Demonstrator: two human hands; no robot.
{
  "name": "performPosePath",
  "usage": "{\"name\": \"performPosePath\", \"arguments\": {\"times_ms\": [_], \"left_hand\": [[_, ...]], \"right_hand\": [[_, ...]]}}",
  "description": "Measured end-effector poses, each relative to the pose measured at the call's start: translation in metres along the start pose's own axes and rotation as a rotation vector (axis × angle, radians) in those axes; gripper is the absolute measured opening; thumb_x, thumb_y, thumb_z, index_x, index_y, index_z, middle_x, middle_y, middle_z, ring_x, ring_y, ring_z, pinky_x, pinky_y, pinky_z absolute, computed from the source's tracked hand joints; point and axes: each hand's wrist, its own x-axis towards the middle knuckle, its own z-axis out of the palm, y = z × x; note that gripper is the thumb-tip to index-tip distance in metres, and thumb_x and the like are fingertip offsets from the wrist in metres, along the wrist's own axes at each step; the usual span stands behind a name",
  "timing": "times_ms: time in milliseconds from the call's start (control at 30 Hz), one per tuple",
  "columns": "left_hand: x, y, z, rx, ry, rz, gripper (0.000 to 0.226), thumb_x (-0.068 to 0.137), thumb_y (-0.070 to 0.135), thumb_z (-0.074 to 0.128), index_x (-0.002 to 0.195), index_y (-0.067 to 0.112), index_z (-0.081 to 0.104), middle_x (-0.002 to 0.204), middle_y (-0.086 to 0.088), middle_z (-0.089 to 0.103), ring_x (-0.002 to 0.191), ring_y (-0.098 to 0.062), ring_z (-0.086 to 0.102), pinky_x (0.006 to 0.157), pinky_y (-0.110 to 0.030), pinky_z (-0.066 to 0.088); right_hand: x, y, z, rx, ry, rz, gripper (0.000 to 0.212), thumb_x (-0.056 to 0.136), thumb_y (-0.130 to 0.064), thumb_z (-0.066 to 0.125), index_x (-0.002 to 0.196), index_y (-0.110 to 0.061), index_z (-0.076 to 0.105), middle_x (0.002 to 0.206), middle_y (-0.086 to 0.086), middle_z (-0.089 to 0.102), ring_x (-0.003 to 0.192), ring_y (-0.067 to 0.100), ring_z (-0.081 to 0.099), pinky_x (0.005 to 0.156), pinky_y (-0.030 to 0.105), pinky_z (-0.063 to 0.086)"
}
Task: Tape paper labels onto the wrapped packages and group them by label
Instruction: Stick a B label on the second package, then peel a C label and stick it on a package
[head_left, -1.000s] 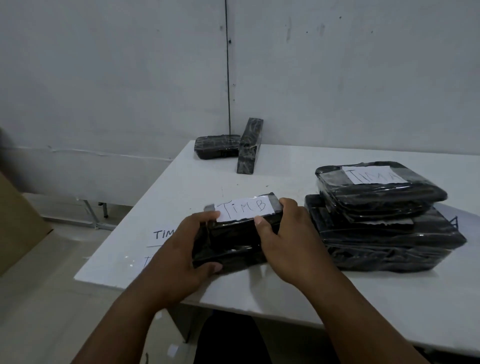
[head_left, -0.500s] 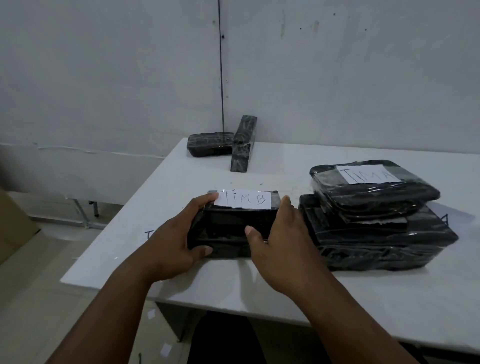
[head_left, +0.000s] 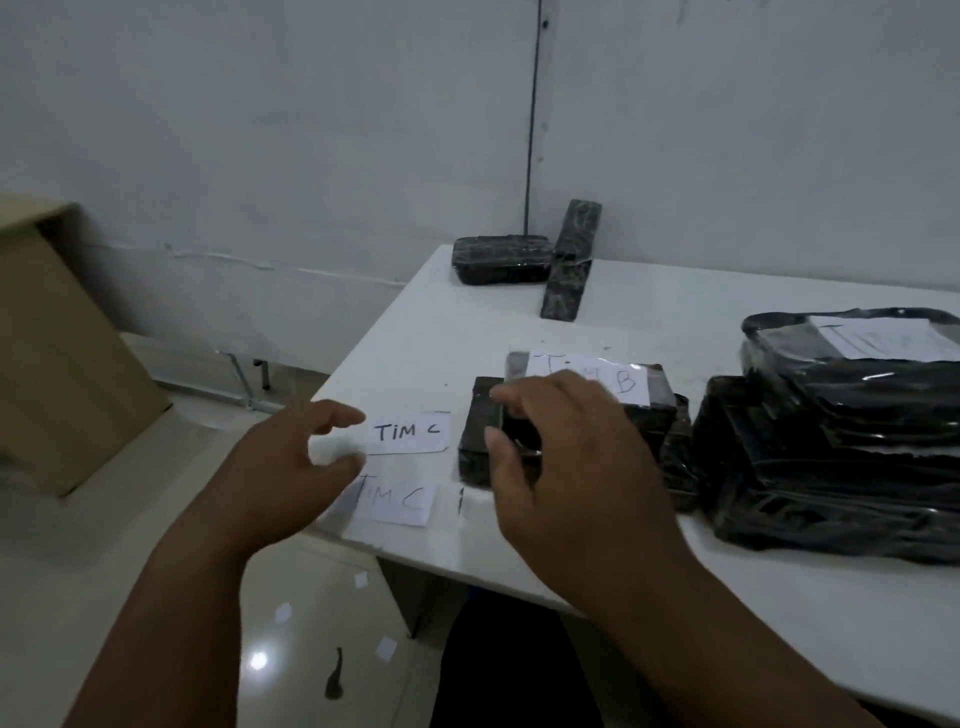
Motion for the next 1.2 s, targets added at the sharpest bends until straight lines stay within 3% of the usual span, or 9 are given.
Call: {"name": "performPosePath", "arguments": {"times_ms": [167, 367, 533, 733, 933, 1033, 1200], "left_hand": [[-0.005, -0.024, 0.01, 0.069, -0.032, -0.096, 0.064, 0.084, 0.053, 0.073, 0.141, 0.031, 0.054, 0.141, 0.005, 0.052, 0.126, -0.017, 0.049, 0.104, -0.041, 0.044], [-0.005, -0.028, 0.014, 0.127, -0.07, -0.074, 0.05, 0.084, 0.059, 0.069, 0.13, 0.04, 0.059, 0.143, 0.007, 0.046, 0.134, -0.02, 0.034, 0.107, -0.043, 0.037], [-0.006, -0.021, 0.019, 0.069, -0.055, -0.05, 0.032, 0.082, 0.053, 0.074, 0.109, 0.04, 0.063, 0.128, 0.014, 0.046, 0.127, -0.016, 0.037, 0.105, -0.042, 0.04], [-0.006, -0.014, 0.027, 0.086, -0.062, -0.008, 0.046, 0.085, 0.054, 0.071, 0.127, 0.041, 0.055, 0.135, 0.011, 0.047, 0.126, -0.014, 0.035, 0.108, -0.037, 0.036], [-0.009, -0.009, 0.03, 0.084, -0.067, 0.017, 0.024, 0.084, 0.053, 0.073, 0.102, 0.041, 0.061, 0.119, 0.014, 0.049, 0.117, -0.012, 0.041, 0.101, -0.034, 0.04], [-0.009, -0.005, 0.029, 0.084, -0.083, 0.037, 0.018, 0.085, 0.05, 0.073, 0.088, 0.04, 0.06, 0.11, 0.016, 0.052, 0.11, -0.012, 0.045, 0.095, -0.033, 0.042], [-0.009, -0.005, 0.028, 0.069, -0.11, 0.078, 0.019, 0.085, 0.049, 0.074, 0.093, 0.043, 0.058, 0.107, 0.018, 0.053, 0.107, -0.013, 0.047, 0.096, -0.038, 0.044]], "right_hand": [[-0.001, -0.011, 0.042, 0.076, -0.314, 0.087, 0.04, 0.099, -0.036, 0.057, 0.138, -0.029, 0.052, 0.125, -0.009, 0.059, 0.113, 0.01, 0.056, 0.097, 0.029, 0.049], [0.001, -0.018, 0.065, -0.016, -0.521, 0.068, 0.047, 0.102, -0.042, 0.052, 0.145, -0.029, 0.039, 0.141, -0.005, 0.053, 0.126, 0.017, 0.053, 0.102, 0.034, 0.047], [0.005, -0.021, 0.074, -0.063, -0.543, 0.035, 0.047, 0.104, -0.044, 0.047, 0.147, -0.027, 0.036, 0.142, -0.003, 0.05, 0.123, 0.019, 0.054, 0.099, 0.035, 0.049], [0.004, -0.025, 0.082, -0.076, -0.508, 0.042, 0.042, 0.104, -0.039, 0.049, 0.143, -0.026, 0.037, 0.135, -0.002, 0.048, 0.11, 0.018, 0.059, 0.089, 0.033, 0.053], [0.004, -0.024, 0.088, -0.088, -0.56, 0.05, 0.056, 0.097, -0.029, 0.065, 0.144, -0.026, 0.036, 0.137, 0.0, 0.048, 0.114, 0.019, 0.058, 0.089, 0.03, 0.051], [0.004, -0.024, 0.089, -0.098, -0.563, 0.055, 0.05, 0.095, -0.028, 0.067, 0.138, -0.025, 0.042, 0.13, 0.0, 0.051, 0.107, 0.02, 0.06, 0.086, 0.032, 0.054], [0.006, -0.023, 0.089, -0.116, -0.585, 0.068, 0.045, 0.093, -0.024, 0.069, 0.133, -0.022, 0.048, 0.126, 0.0, 0.052, 0.104, 0.019, 0.06, 0.082, 0.031, 0.053]]}}
